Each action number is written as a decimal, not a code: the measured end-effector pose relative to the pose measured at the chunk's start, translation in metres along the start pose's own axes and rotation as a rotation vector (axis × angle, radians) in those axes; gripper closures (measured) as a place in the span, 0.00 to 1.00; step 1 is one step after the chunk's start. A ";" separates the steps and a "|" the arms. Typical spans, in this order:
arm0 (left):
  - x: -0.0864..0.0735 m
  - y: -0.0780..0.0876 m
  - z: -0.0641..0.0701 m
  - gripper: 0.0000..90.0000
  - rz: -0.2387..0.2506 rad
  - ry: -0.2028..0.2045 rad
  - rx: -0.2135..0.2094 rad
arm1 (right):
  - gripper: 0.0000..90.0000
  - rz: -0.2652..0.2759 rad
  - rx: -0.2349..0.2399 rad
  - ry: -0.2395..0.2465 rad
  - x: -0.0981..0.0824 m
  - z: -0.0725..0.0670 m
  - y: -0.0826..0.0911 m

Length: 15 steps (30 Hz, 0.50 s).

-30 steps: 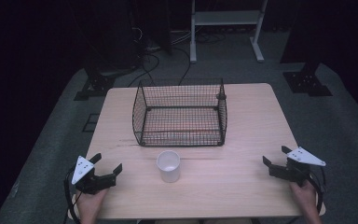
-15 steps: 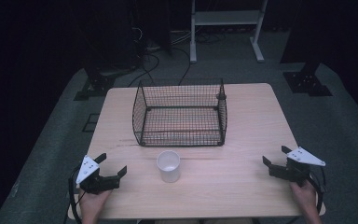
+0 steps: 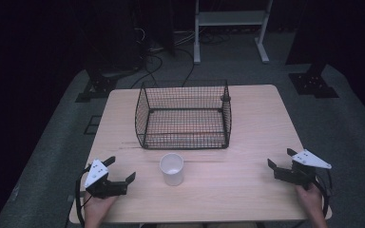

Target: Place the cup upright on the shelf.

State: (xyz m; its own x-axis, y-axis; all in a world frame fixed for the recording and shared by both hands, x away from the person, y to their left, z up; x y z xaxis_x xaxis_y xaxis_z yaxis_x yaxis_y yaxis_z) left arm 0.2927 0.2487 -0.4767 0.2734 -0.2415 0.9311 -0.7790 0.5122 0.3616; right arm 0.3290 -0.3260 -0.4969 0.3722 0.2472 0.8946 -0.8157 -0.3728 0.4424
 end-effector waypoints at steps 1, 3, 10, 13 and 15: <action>0.002 0.000 0.000 0.03 0.006 0.003 -0.021 | 0.15 0.000 -0.001 0.003 0.000 0.000 0.000; 0.007 0.001 -0.001 0.03 0.018 0.017 -0.048 | 0.15 -0.002 0.000 0.004 0.000 -0.001 0.000; 0.012 0.001 0.004 0.03 0.007 -0.010 -0.072 | 0.15 -0.005 0.002 0.008 0.000 -0.001 0.000; 0.013 0.001 0.007 0.03 0.010 -0.005 -0.093 | 0.15 -0.006 0.001 0.012 0.000 -0.001 0.000; 0.015 0.002 0.012 0.03 0.006 -0.033 -0.108 | 0.15 -0.007 0.001 0.012 0.000 -0.001 -0.001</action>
State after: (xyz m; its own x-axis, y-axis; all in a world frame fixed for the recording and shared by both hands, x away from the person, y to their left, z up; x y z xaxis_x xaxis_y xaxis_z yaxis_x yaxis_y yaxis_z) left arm 0.2885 0.2357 -0.4623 0.2492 -0.2641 0.9318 -0.7149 0.5988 0.3609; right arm 0.3288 -0.3245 -0.4972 0.3730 0.2603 0.8906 -0.8124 -0.3721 0.4490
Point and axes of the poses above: each handheld gripper's, and its own axes: y roughly backward along the jaws, x roughly out of its top, z roughly to its right, the point moved 4 cm from there along -y, roughly forward along the jaws, and after that the axes turned 3 degrees about x, right-handed, at the moved point
